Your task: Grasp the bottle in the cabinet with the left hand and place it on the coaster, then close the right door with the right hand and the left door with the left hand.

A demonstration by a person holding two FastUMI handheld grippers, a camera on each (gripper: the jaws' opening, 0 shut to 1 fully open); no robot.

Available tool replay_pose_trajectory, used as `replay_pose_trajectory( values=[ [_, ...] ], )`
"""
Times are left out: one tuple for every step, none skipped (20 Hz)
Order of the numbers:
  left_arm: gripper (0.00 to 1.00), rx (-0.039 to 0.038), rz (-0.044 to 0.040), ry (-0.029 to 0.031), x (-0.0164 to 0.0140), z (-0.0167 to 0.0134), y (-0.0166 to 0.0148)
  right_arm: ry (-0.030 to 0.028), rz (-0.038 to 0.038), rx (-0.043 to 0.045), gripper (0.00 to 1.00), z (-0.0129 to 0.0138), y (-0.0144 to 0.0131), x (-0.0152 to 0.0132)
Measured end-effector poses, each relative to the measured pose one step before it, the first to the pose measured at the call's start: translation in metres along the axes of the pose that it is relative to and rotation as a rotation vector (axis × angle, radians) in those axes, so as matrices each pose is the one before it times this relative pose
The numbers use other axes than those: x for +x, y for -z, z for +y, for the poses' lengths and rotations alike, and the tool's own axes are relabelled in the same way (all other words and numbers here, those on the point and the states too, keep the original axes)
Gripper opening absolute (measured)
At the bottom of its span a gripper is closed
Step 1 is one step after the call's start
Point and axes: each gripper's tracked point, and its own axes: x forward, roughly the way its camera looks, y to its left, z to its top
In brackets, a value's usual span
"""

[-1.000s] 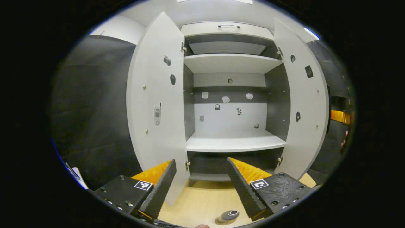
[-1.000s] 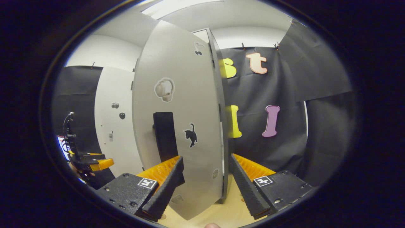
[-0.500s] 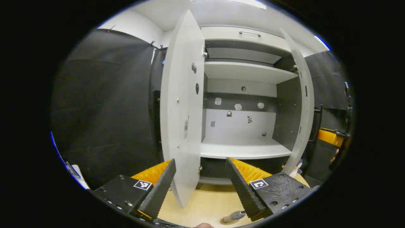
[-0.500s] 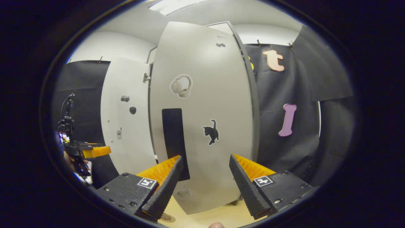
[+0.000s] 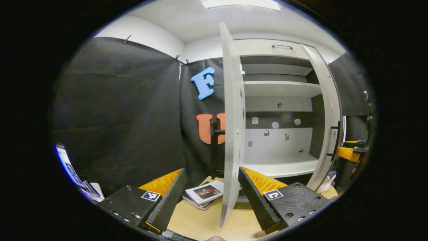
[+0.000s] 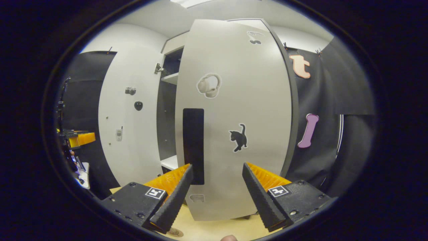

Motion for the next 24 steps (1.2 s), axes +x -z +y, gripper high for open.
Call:
replay_pose_trajectory(
  values=[
    [0.96,-0.00443,0.00487,-0.01472,0.00218,0.00837,0.00119,-0.00235,-0.00374,-0.00045,0.97,0.00211,-0.00165,-0.00207],
    [1.00,0.00709,0.00374,-0.01928,0.00246,0.01039,-0.00012,-0.00109,-0.00755,-0.00232,0.97,0.00231,-0.00216,-0.00234],
    [1.00,0.00789,0.00455,-0.02214,0.00448,0.01007,0.00013,0.00040,-0.00381,-0.00185,0.97,0.00175,0.00001,-0.00166],
    [1.00,0.00269,0.00772,-0.01152,0.00435,0.00607,0.00093,-0.00102,0.00113,-0.00189,0.97,0.00081,0.00000,-0.00287],
    [1.00,-0.00367,0.01118,-0.00833,0.00505,0.00382,0.00183,0.00408,0.00116,-0.00078,0.97,0.00034,0.00144,-0.00344],
    [1.00,-0.00898,0.00029,-0.00053,0.00308,0.00445,0.00119,0.00430,0.00055,0.00087,0.97,-0.00062,0.00057,-0.00233],
    [1.00,-0.00674,0.00361,0.01164,0.00658,0.00001,0.00035,0.00780,0.00238,0.00165,0.97,-0.00123,0.00190,-0.00166],
    [0.92,-0.00581,0.00481,-0.00571,0.00759,0.00253,0.00014,0.00377,0.00176,0.00267,0.97,-0.00097,0.00124,-0.00165],
    [1.00,-0.00622,0.00544,0.00763,0.00803,0.00062,-0.00097,0.00440,0.00398,0.00195,0.97,-0.00062,0.00269,-0.00241],
    [1.00,-0.00912,0.01141,0.00310,0.00532,0.00092,-0.00021,0.00653,0.00668,-0.00050,0.97,-0.00198,0.00226,-0.00255],
    [1.00,-0.00718,-0.00183,0.00682,0.00601,0.00037,-0.00220,0.00601,0.00394,-0.00246,0.97,-0.00187,0.00135,-0.00321],
    [0.96,-0.00371,0.00299,0.00904,0.00455,-0.00223,-0.00065,0.01098,0.00177,-0.00254,0.97,-0.00257,0.00095,-0.00242],
    [0.92,0.00171,-0.00563,0.01608,0.00313,-0.00278,-0.00198,0.00735,0.00229,-0.00084,0.97,-0.00150,0.00103,-0.00304],
    [0.92,0.00508,-0.00135,0.01713,0.00338,-0.00217,0.00000,0.00831,0.00262,0.00117,0.97,-0.00312,0.00101,-0.00386],
    [0.92,0.01525,0.00490,0.01774,0.00465,-0.00326,0.00124,0.00914,0.00252,0.00678,0.97,-0.00385,0.00200,-0.00397],
    [0.92,0.02512,0.00203,-0.01271,0.00569,0.00296,0.00098,0.00451,0.00317,0.01781,0.92,-0.00399,0.00159,-0.00254],
    [0.95,0.01462,0.00544,-0.00457,0.00133,0.00039,0.00197,0.00022,0.00730,0.01804,0.92,-0.00244,0.00290,-0.00328],
    [0.95,0.00434,-0.01184,0.00882,0.00048,-0.00032,-0.00167,0.00717,0.00490,0.00973,0.97,-0.00382,0.00204,-0.00320],
    [0.99,-0.00323,-0.00537,0.01373,0.00057,-0.00157,-0.00220,0.01551,0.00127,0.00629,0.97,-0.00566,0.00020,-0.00235],
    [0.95,-0.00927,0.00705,0.02041,-0.00133,-0.00247,0.00197,0.01133,0.00491,0.00497,0.97,-0.00523,0.00150,-0.00120],
    [0.91,-0.01221,0.00201,0.01578,-0.00041,-0.00195,-0.00011,0.01021,0.00741,0.00534,0.92,-0.00420,0.00222,-0.00067],
    [0.95,-0.01093,0.00381,0.01848,0.00026,-0.00163,0.00114,0.00533,0.00608,0.00636,0.97,-0.00279,0.00111,0.00061],
    [0.95,-0.00963,0.00308,0.01763,0.00082,-0.00242,-0.00033,-0.00074,0.00349,0.01013,0.97,-0.00016,0.00121,0.00122],
    [0.90,-0.02094,0.01013,0.00717,-0.00019,-0.00209,0.00231,-0.01358,0.00003,0.02538,0.97,0.00172,-0.00142,0.00056]
  ],
)
